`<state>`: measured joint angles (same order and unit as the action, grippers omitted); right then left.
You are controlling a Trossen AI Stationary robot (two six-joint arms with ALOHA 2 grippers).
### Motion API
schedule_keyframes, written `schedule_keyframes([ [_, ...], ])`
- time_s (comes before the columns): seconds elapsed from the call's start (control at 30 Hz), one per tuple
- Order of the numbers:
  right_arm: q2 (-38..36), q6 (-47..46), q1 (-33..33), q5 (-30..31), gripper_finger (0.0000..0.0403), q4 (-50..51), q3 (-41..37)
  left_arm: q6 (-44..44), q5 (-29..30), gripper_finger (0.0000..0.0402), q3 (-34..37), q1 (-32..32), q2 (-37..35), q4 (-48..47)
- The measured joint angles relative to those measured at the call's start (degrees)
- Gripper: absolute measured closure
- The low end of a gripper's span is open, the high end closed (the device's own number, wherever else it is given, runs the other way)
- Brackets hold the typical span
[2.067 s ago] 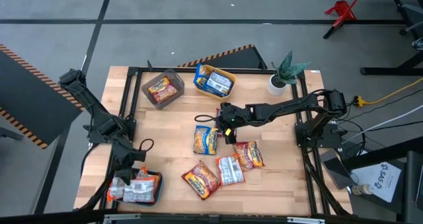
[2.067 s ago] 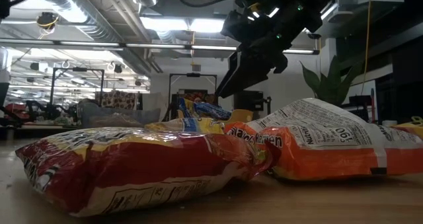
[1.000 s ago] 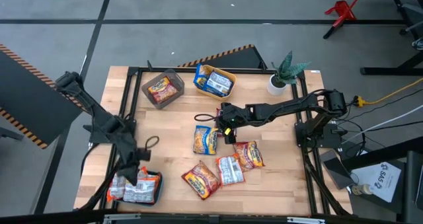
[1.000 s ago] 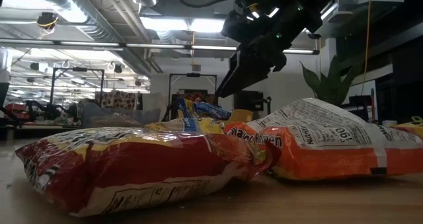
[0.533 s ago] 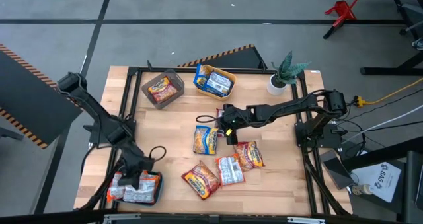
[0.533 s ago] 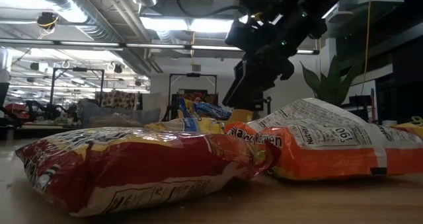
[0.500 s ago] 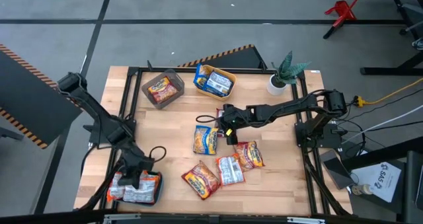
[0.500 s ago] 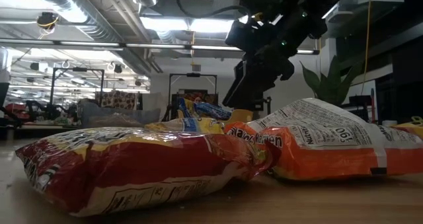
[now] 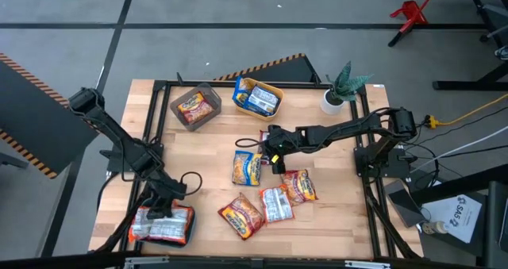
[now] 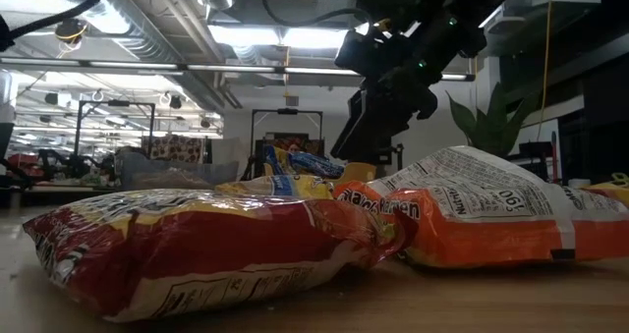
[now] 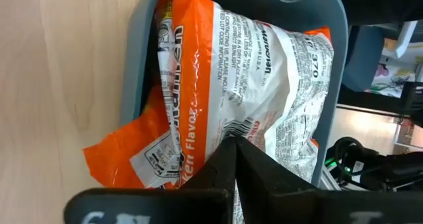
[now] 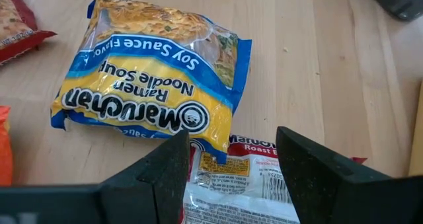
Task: Sort Maruchan noodles
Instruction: Put the orange noodle pack into the blue bin, then put the blue noodle pack into the yellow bin
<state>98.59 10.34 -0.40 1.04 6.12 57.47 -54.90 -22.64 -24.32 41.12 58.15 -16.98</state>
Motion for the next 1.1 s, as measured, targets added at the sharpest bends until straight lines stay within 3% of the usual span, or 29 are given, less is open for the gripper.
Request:
schedule_keyframes([
  [0.27, 0.00, 0.01, 0.00, 0.00, 0.0191, 0.00, 0.00, -3.15, -0.34, 0.0400, -0.99, -1.20, -0.74, -0.27],
  [0.6, 0.00, 0.25, 0.00, -0.13, 0.0191, -0.10, 0.00, -14.28, 1.41, 0.0400, -8.17, -2.09, -10.10, -0.39],
  [0.67, 0.00, 0.44, -0.02, -0.02, 0.0191, -0.08, 0.00, -16.81, 5.17, 0.0400, -9.62, -3.62, -11.42, 0.09],
  [0.77, 0.00, 3.14, -0.04, -0.07, 0.0191, -0.08, 0.00, -16.40, 15.75, 0.0400, -12.63, -7.48, -13.18, 0.48],
  [0.97, 0.00, 21.84, 1.06, 1.10, 0.0191, 0.36, 0.88, -3.65, 45.02, 0.0400, -17.38, -16.19, -14.23, -0.68],
  [1.03, 0.00, 28.89, 1.80, 2.76, 0.0191, 0.01, 1.03, -2.09, 48.63, 0.0397, -17.30, -19.93, -13.33, -0.90],
  [1.1, 0.00, 33.42, 2.42, 3.96, 0.0191, 0.20, 1.01, -1.59, 46.81, 0.0393, -16.31, -23.87, -11.55, -0.18],
])
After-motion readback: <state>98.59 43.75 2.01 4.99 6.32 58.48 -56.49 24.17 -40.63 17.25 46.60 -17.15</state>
